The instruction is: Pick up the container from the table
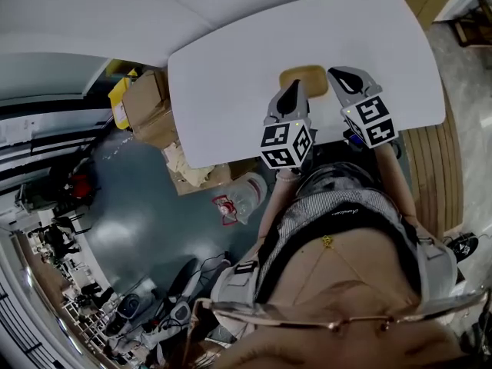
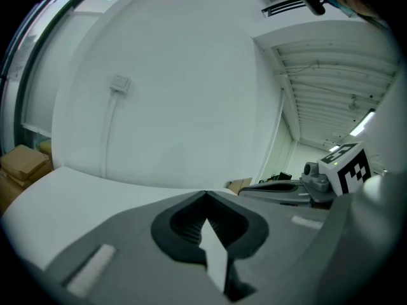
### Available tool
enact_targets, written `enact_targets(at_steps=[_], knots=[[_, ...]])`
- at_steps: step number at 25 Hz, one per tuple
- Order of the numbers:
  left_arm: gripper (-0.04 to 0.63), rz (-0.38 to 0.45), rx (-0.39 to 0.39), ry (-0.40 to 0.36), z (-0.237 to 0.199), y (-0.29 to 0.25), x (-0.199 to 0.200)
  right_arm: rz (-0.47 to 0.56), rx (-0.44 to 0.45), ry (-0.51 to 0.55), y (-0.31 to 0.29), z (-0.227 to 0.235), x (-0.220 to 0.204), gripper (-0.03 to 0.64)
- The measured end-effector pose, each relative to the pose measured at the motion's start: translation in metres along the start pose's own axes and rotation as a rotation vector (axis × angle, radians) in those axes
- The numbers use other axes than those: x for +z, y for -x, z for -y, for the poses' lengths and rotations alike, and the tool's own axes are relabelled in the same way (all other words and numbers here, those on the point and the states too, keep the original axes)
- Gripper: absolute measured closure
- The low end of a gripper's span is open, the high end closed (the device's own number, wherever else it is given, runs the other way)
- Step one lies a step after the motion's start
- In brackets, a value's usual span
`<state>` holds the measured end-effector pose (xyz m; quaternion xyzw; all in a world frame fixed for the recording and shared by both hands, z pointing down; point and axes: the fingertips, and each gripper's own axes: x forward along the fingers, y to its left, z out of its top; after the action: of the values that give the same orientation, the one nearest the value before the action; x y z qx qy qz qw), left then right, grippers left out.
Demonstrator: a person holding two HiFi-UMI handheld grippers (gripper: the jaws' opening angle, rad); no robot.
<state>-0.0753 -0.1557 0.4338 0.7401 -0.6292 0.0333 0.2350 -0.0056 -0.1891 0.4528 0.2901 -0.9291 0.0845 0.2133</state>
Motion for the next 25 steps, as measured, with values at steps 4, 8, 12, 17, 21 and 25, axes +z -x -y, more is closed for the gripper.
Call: enact_targets(at_steps=[4,8,12,17,21,25], knots=[[0.595,-0.016,-0.044,-0.017,-0.015,-0.001,0.005,-0.007,-0.040,-0.016,-0.010,-0.007,0.004,0.594],[0.595,-0.026,-0.076,-0.021,-0.038,0.002,0.010,-0.016,-0.085,-0.036,-0.025,-0.015,0.008,0.594],[0.595,-0.035,-0.108,-0.010,-0.059,0.006,0.013,-0.026,-0.126,-0.049,-0.036,-0.025,0.013,0.594],[0.595,-0.043,-0.146,-0.004,-0.086,0.012,0.016,-0.034,-0.171,-0.061,-0.051,-0.043,0.018,0.594],[0.595,-0.054,-0.175,-0.005,-0.103,0.017,0.015,-0.044,-0.206,-0.074,-0.061,-0.057,0.017,0.594],[0.595,-0.064,-0.204,-0.009,-0.117,0.020,0.014,-0.042,-0.248,-0.081,-0.067,-0.066,0.017,0.594]])
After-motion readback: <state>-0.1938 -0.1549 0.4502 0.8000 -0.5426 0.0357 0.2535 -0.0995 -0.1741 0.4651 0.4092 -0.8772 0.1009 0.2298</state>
